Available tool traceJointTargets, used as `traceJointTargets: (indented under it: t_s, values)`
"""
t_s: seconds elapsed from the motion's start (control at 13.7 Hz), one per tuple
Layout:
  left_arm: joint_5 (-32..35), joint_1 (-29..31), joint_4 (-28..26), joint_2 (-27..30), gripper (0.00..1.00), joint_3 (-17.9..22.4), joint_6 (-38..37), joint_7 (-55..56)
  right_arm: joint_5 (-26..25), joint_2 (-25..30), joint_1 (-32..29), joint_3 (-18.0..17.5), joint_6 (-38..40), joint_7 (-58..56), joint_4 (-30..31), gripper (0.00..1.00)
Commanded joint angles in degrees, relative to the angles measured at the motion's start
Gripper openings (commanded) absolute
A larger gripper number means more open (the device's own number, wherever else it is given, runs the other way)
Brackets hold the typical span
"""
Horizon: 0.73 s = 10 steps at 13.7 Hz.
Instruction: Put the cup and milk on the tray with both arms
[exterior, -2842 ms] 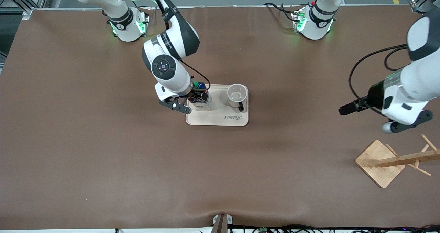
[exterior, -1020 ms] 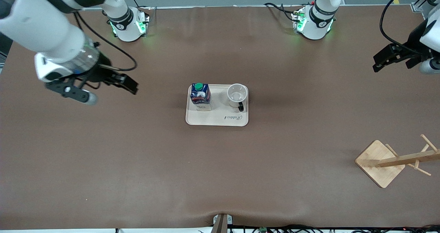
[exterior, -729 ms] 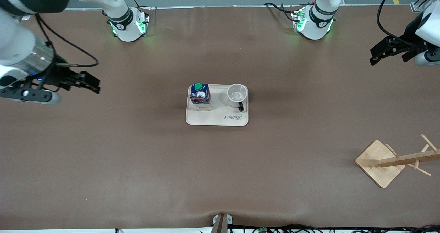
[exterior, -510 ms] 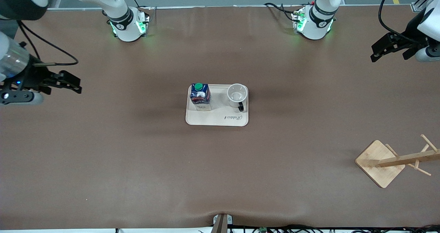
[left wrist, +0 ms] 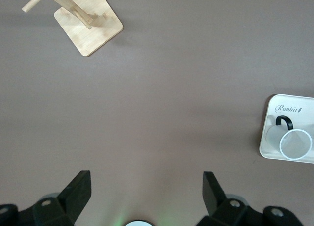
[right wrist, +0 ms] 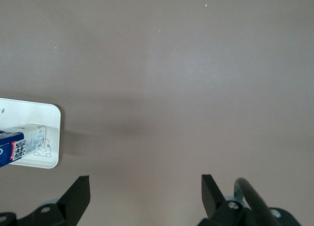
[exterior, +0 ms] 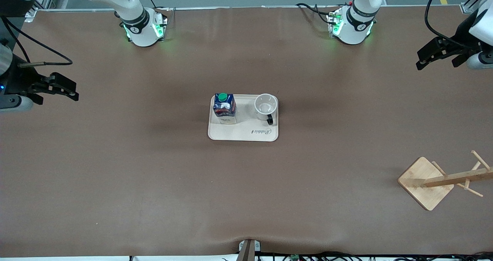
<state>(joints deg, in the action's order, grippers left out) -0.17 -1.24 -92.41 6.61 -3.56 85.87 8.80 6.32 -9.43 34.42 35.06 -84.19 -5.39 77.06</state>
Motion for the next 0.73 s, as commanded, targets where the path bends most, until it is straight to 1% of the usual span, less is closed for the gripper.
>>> traceJointTargets:
  t_s: [0.0,0.66]
  values:
    - [-0.79,0.01,-0.49,0.77,1.00,0.40,0.70,-1.07,-1.04,0.55,-0.41,-0.52,0.78,-0.68,-0.68,1.00]
    - [-0.70,0.09,-0.57,0.51,1.00,0.49,0.35,-0.10,-1.04,0.64,-0.41,-0.43,0.78,-0.94,-1.64,1.00]
